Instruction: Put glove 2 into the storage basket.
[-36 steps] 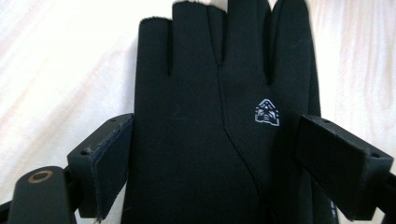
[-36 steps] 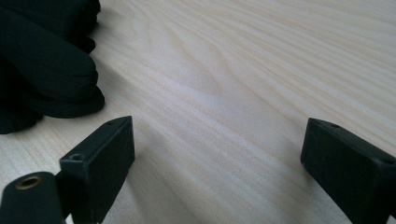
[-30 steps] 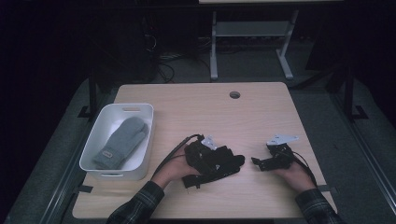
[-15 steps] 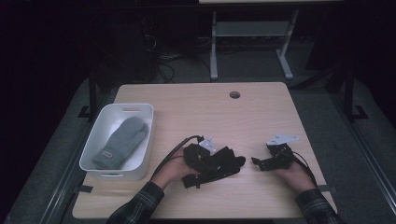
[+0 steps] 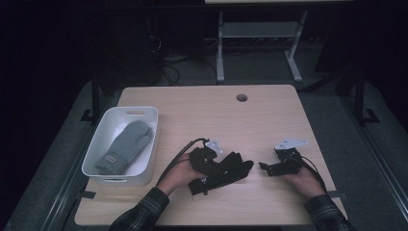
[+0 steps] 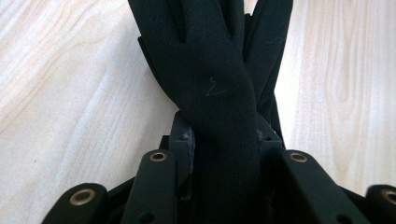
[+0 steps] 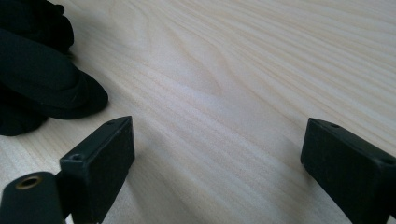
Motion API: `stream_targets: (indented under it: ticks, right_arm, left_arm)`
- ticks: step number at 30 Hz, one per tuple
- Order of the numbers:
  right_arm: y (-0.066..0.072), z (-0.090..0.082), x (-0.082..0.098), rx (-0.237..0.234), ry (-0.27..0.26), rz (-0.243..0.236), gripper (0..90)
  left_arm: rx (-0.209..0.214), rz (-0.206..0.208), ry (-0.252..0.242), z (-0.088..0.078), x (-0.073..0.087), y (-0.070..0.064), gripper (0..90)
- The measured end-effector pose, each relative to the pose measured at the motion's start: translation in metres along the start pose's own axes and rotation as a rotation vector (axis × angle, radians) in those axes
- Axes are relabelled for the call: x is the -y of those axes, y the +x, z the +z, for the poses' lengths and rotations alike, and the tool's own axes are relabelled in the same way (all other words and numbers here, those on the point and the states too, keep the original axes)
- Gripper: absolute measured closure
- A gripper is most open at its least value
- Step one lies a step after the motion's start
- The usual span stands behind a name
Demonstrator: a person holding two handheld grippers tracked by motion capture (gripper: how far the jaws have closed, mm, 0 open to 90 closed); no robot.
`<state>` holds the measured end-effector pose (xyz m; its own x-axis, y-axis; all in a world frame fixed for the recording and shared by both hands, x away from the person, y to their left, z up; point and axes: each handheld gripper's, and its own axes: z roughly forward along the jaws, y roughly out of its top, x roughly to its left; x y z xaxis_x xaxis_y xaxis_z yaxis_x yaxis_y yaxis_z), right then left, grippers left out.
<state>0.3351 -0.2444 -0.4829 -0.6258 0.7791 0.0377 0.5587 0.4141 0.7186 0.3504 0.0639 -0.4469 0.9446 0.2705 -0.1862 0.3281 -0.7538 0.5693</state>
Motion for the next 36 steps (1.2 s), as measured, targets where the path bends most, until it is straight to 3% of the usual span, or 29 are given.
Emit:
stream_targets:
  ticks: [12,18,27,36]
  right_arm:
    - [0.000,0.000,0.000,0.001,0.000,-0.001,9.6]
    - [0.000,0.000,0.000,0.000,0.002,0.003,9.6]
    - [0.000,0.000,0.000,0.001,0.002,0.005,9.6]
    - [0.000,0.000,0.000,0.000,0.002,0.006,9.6]
  left_arm:
    - [-0.012,-0.009,0.000,-0.014,-0.004,-0.003,69.3]
    - [-0.013,-0.006,-0.024,-0.022,-0.008,-0.006,69.8]
    - [-0.065,-0.026,-0.071,-0.057,-0.013,-0.002,69.7]
    - [-0.096,-0.042,-0.084,-0.088,-0.017,0.001,69.5]
